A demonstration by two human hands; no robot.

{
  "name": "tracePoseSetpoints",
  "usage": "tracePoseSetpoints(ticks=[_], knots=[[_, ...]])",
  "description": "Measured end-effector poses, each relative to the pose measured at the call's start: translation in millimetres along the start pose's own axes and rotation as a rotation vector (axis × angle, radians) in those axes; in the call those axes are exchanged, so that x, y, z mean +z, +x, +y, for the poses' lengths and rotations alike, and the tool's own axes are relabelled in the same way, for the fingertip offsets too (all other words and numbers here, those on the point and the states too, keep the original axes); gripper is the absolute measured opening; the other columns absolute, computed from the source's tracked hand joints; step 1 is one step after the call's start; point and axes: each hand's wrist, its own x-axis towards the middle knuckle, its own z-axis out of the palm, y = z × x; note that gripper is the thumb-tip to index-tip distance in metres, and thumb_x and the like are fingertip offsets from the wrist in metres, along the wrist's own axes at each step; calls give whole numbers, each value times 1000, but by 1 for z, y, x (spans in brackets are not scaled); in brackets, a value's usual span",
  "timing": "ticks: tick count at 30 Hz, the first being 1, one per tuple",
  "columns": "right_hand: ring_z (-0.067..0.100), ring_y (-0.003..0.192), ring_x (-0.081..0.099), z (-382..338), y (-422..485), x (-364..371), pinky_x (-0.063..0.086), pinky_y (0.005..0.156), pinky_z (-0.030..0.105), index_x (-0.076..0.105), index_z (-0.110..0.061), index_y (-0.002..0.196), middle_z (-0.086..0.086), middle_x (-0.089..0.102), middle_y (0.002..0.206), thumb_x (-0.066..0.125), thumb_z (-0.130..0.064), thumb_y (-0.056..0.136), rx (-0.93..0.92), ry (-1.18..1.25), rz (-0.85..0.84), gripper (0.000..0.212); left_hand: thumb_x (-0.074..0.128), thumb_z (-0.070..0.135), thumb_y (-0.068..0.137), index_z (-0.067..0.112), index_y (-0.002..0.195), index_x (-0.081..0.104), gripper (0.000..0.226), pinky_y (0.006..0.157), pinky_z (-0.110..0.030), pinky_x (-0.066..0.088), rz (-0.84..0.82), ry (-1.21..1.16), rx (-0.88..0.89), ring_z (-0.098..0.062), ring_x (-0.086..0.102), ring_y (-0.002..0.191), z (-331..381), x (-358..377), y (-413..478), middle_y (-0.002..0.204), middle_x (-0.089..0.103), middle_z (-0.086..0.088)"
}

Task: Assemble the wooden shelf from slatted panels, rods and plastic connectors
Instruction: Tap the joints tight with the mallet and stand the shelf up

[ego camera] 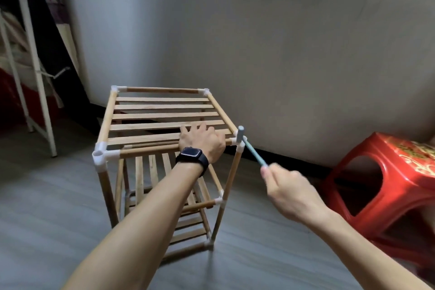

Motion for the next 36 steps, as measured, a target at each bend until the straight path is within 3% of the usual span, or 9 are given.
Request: tracePoseSetpoints(ticks=[3,7,11,16,20,24,29,34,36], knots=[[21,57,57,-1,-3,-1,37,60,37,49,-25,83,-5,52,53,29,-44,105,-135,169,219,36,20,42,97,22,113,63,50,95,-47,38,40,-12,-9,-27,54,114,-1,3,2,122,60,-5],[37,98,61,4,-5,10,40,74,41,48,-23,80,5,68,96,23,-48,105,55,-81,-87,43,17,41,94,21,110,64,53,91,-43,41,63,-9,15,-27,56,111,0,1,0,119,62,-5],[33,71,55,10,-7,-11,36,63,44,43,-19,67,-1,55,62,28,-46,104,5,61,75,48,25,34,101,21,105,63,40,93,-40,47,81,-19,211,-23,52,120,-14,-2,-1,121,61,0],[35,70,54,11,-10,-10,35,64,43,43,-25,63,-2,51,58,32,-49,101,-30,10,15,46,7,49,90,39,140,51,68,120,-41,19,5,-13,377,-13,27,146,-58,-17,-2,160,32,11],[26,62,48,1,-19,0,34,62,42,41,-24,70,-1,52,60,31,-49,103,-122,-68,-40,43,11,55,97,50,150,28,56,122,-53,-1,6,-6,172,-17,6,153,-88,-16,-1,167,7,8],[24,64,47,-21,-26,2,40,65,40,37,-24,74,-3,55,66,27,-49,105,-139,-123,-75,41,31,44,104,31,157,24,55,121,-55,-5,88,-372,-142,-18,-3,154,-86,-11,-14,168,4,0],[21,65,46,-42,-11,-6,38,67,38,40,-26,72,-7,51,68,28,-49,105,-211,-206,-114,41,29,56,102,29,160,4,69,116,-48,-19,88,-509,-200,-8,-24,149,-74,10,-35,165,-22,5],[12,50,50,-54,-5,-4,38,53,29,44,-23,75,-2,50,52,31,-41,106,-325,381,303,38,24,60,94,29,159,3,75,116,-50,-19,130,-519,-226,-8,-24,149,-73,19,-32,164,-23,7],[16,62,61,-51,-5,15,40,59,33,42,-23,81,0,60,66,27,-42,107,-206,290,83,35,20,60,88,28,159,4,79,116,-51,-18,145,-533,-234,-8,-23,149,-72,19,-31,165,-22,7]])
